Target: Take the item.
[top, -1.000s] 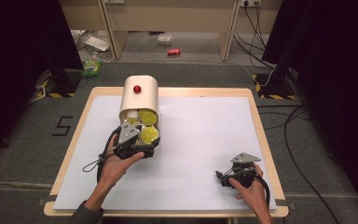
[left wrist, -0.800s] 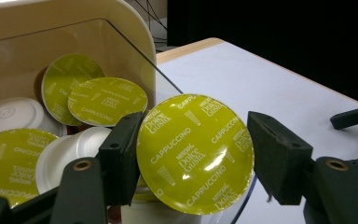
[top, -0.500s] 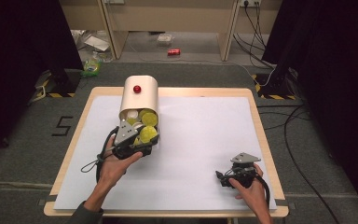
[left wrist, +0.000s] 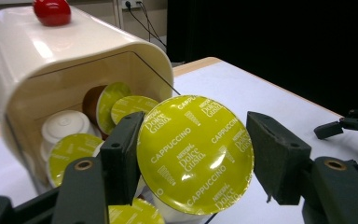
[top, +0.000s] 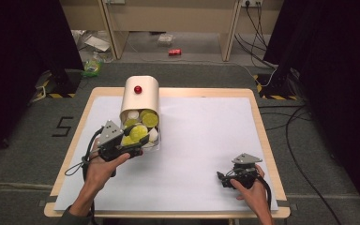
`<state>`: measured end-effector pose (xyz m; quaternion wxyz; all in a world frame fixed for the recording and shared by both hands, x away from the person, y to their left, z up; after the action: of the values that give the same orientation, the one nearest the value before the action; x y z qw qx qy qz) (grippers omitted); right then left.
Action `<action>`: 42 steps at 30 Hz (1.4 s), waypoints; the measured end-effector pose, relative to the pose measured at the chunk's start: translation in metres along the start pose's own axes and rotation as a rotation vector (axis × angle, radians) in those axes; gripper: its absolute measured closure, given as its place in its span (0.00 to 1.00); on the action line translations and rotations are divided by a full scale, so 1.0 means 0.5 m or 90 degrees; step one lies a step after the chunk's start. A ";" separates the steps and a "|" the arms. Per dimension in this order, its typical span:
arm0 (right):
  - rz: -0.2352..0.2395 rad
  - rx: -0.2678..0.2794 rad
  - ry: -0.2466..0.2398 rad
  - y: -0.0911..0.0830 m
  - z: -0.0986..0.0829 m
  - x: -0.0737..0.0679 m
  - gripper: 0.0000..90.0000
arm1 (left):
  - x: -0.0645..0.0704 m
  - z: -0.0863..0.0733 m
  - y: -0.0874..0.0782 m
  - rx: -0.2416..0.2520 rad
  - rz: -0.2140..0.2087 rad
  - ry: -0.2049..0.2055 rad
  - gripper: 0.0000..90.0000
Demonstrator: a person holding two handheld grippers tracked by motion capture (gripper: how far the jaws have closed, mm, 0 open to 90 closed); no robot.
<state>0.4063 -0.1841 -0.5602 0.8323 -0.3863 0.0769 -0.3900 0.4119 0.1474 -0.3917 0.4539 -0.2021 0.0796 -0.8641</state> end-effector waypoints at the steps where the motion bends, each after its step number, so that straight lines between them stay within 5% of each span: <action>1: 0.000 0.000 0.000 0.000 0.000 0.000 0.09 | -0.007 0.003 -0.009 0.001 0.003 0.002 0.43; 26: 0.000 -0.001 0.000 0.000 0.000 0.000 0.09 | -0.100 0.002 -0.092 0.032 0.051 -0.023 0.43; 42: 0.000 -0.001 0.001 0.000 0.000 -0.001 0.09 | -0.189 -0.077 -0.128 0.056 0.099 -0.060 0.43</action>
<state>0.4060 -0.1840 -0.5603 0.8318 -0.3867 0.0780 -0.3906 0.3952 0.2596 -0.4323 0.5316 -0.2157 0.0353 -0.8183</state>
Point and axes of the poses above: each handheld gripper's, and its own axes: y roughly forward along the jaws, z roughly out of its top, x roughly to its right, the point moved 9 cm from there along y, roughly forward along the jaws, and after that the axes turned 14 degrees about -y, right-handed, at the moved point
